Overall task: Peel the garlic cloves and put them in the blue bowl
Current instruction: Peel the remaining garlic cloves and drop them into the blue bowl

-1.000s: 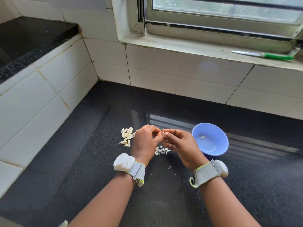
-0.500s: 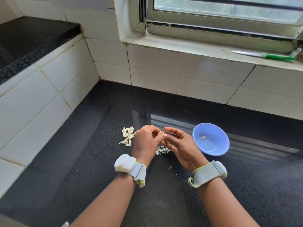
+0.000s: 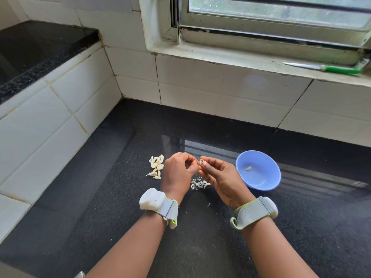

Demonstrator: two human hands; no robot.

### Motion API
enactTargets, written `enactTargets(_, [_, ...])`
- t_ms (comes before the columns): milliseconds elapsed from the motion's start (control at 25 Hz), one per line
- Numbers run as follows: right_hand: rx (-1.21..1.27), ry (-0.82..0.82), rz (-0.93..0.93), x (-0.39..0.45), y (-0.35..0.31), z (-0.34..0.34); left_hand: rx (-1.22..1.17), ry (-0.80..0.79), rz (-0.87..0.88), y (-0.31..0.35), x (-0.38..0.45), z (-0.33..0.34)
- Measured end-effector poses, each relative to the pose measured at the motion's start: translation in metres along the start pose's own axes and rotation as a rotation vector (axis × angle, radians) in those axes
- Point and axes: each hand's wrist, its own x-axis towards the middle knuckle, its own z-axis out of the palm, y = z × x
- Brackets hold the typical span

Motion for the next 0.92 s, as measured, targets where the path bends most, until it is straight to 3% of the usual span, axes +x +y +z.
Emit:
enactTargets(360, [0.091, 0.028, 0.05, 0.0008, -0.0018, -0.002, 0.068, -0.007, -0.017, -0.0064, 0.0023, 0.0031])
enactTargets(560, [0.057, 0.049, 0.022, -0.0003, -0.0046, -0.0029, -0.017, 0.004, -0.034, -0.0023, 0.0033, -0.0003])
enactTargets(920, [0.019, 0.041, 0.006, -0.0006, -0.0035, -0.0031, -0.061, -0.029, 0.102, 0.0025, -0.001, -0.0005])
